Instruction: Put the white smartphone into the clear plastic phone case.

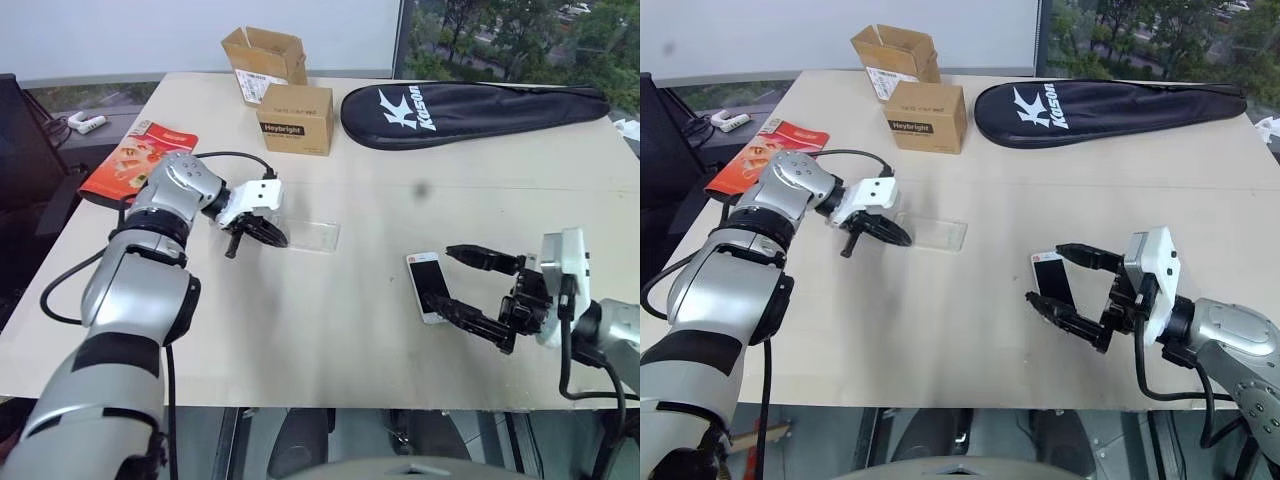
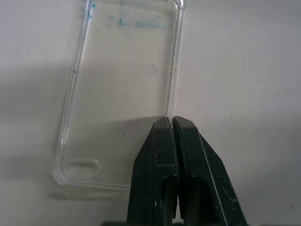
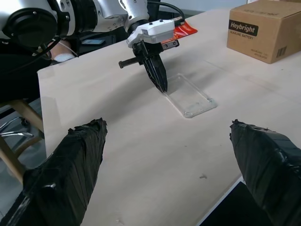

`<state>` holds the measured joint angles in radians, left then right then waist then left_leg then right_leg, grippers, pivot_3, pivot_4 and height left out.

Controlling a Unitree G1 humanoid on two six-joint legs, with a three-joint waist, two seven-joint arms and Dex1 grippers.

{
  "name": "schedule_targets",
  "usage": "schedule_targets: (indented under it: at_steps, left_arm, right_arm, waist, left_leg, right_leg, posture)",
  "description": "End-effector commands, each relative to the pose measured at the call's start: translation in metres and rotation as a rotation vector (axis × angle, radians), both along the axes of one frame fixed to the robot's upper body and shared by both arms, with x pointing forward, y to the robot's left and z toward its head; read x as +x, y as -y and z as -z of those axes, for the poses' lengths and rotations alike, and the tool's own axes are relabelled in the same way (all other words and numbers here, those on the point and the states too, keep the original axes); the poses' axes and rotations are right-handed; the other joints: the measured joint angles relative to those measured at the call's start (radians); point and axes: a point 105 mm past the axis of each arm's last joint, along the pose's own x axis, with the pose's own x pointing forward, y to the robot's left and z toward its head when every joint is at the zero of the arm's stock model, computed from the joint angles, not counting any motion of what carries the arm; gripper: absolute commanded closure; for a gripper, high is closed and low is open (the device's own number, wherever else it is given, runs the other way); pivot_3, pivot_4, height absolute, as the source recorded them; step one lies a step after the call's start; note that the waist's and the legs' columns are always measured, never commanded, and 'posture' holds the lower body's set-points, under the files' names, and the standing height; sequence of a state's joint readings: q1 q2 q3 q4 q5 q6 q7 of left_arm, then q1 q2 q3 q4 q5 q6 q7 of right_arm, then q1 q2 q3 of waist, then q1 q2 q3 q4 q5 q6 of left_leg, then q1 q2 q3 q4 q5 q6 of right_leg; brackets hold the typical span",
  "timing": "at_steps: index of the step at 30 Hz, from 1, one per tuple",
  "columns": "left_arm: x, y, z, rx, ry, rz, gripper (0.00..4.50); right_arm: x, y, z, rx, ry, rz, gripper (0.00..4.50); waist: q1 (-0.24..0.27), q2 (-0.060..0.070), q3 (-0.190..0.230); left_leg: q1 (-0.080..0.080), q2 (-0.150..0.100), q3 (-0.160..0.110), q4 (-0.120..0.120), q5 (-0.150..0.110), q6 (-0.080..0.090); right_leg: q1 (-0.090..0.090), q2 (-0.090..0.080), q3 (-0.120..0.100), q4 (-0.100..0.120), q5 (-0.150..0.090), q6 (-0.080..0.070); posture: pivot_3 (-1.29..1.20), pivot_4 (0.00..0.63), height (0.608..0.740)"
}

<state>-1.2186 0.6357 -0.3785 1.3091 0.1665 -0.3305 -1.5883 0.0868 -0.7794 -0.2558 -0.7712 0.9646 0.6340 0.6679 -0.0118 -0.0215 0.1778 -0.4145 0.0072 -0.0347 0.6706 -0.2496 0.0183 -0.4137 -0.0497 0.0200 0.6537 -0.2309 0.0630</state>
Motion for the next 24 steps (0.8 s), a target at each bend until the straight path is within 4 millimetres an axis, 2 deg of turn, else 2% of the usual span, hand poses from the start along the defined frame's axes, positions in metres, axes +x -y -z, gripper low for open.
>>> schedule_targets:
  at_steps: [1,12,15,19,22,24]
  left_arm:
    - [0.000,0.004,-0.005,-0.043,-0.006,0.006,4.46]
    - [0.000,0.021,-0.004,-0.133,0.004,0.042,4.46]
    - [-0.003,0.033,-0.006,-0.192,0.016,0.087,4.46]
    - [-0.019,0.051,-0.007,-0.264,-0.022,0.164,4.46]
    - [-0.054,0.064,0.010,-0.249,-0.065,0.300,4.46]
    - [-0.070,0.076,0.014,-0.271,-0.072,0.330,4.46]
  right_arm:
    - [-0.003,0.003,-0.006,-0.004,0.027,0.000,0.00]
    - [0.002,0.010,-0.013,0.003,0.036,0.017,0.00]
    - [0.006,0.011,-0.018,-0.005,0.048,0.022,0.00]
    - [0.008,0.013,-0.019,-0.009,0.047,0.029,0.00]
    - [0.011,0.018,-0.007,-0.061,0.011,0.081,0.00]
    - [0.015,0.020,-0.004,-0.078,0.005,0.103,0.00]
  waist:
    - [0.001,0.000,0.000]
    - [-0.002,0.000,0.000]
    - [-0.002,0.000,0.000]
    - [0.001,0.000,0.000]
    - [-0.005,0.001,-0.001]
    - [-0.002,0.001,-0.001]
  left_leg:
    - [0.000,0.000,0.000,0.000,0.000,0.000]
    - [0.001,0.000,0.000,0.001,0.000,0.000]
    - [0.001,0.000,0.000,0.001,0.000,0.000]
    - [0.001,0.001,-0.001,0.001,0.000,0.000]
    - [0.001,0.001,-0.001,0.001,0.000,0.000]
    - [0.003,0.003,-0.001,0.000,0.000,0.000]
  right_leg:
    - [0.000,0.000,0.000,0.000,0.000,0.000]
    - [0.000,0.000,0.000,0.002,0.000,0.000]
    - [0.000,0.000,0.000,0.003,0.000,0.000]
    - [0.000,0.000,0.000,0.003,0.000,0.000]
    - [0.000,-0.001,0.001,0.003,0.000,0.000]
    - [0.000,-0.001,0.004,0.003,0.000,0.000]
  posture:
    - [0.00,0.150,0.740]
    - [0.00,0.150,0.740]
    - [0.00,0.150,0.740]
    - [0.00,0.150,0.740]
    - [0.00,0.150,0.740]
    - [0.00,0.150,0.740]
